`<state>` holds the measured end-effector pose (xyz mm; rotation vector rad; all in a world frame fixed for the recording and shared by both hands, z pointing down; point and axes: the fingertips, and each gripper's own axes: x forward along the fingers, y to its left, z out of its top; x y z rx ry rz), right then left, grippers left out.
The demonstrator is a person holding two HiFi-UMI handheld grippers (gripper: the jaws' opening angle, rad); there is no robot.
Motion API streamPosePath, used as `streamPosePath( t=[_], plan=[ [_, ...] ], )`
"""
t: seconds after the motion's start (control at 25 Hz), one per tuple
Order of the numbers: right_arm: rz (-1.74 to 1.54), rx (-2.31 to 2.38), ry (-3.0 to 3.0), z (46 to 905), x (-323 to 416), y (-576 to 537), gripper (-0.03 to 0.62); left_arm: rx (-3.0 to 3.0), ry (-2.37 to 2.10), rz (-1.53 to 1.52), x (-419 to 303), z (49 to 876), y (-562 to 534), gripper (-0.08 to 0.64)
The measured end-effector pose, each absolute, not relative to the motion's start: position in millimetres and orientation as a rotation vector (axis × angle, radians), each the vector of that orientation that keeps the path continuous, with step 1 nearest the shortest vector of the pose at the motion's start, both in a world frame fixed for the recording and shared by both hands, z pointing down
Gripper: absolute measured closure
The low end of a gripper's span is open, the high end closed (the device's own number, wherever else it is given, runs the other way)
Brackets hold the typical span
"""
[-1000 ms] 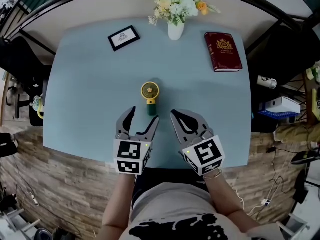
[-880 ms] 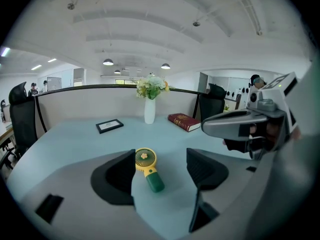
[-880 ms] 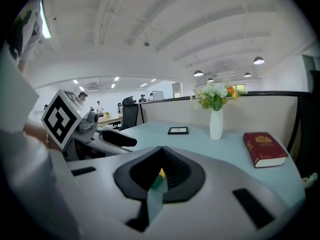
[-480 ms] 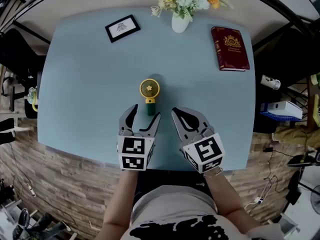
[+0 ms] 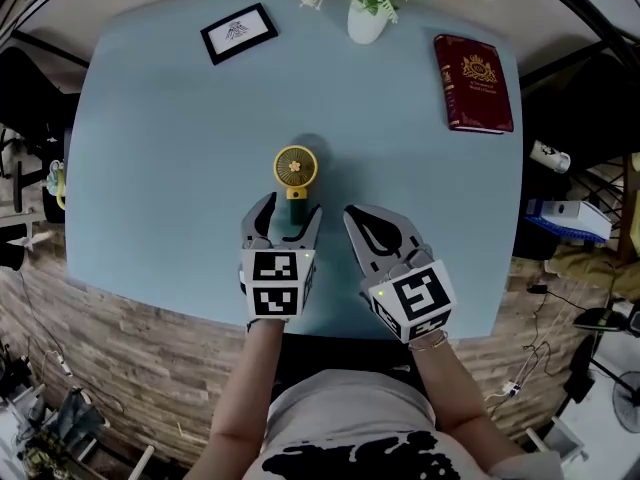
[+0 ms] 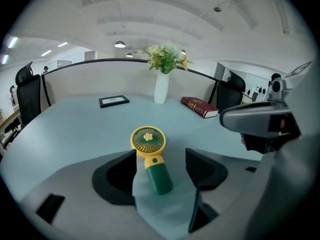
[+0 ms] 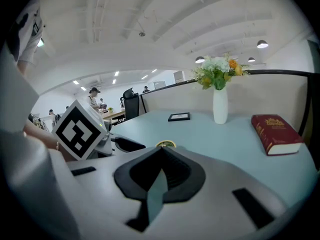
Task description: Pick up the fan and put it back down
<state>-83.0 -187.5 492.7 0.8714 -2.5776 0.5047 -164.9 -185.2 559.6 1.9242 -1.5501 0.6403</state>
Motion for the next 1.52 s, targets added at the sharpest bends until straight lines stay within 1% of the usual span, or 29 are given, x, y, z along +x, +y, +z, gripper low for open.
streamPosePath(
  t=[0.24, 0.48, 1.28, 1.52],
  plan=[
    [0.535, 0.840, -2.564, 505.1, -84.4, -191.0, 0.589, 1.853, -1.526, 0.680, -167.5, 583.1, -189.8, 0.242],
    [0.552, 0.819, -2.558, 513.6, -85.7, -198.1, 0.588, 1.810, -1.504, 0.697, -169.9, 601.1, -191.4, 0.259],
    [0.592, 0.834, -2.518, 530.7, -71.7, -205.0, 0.588, 1.768, -1.522, 0.772, -176.1, 617.7, -211.6, 0.261],
    [0.595, 0.835, -2.507, 533.1, -67.7, -205.6, 0.588, 1.746, -1.545, 0.794, -178.2, 620.5, -216.3, 0.273]
  ],
)
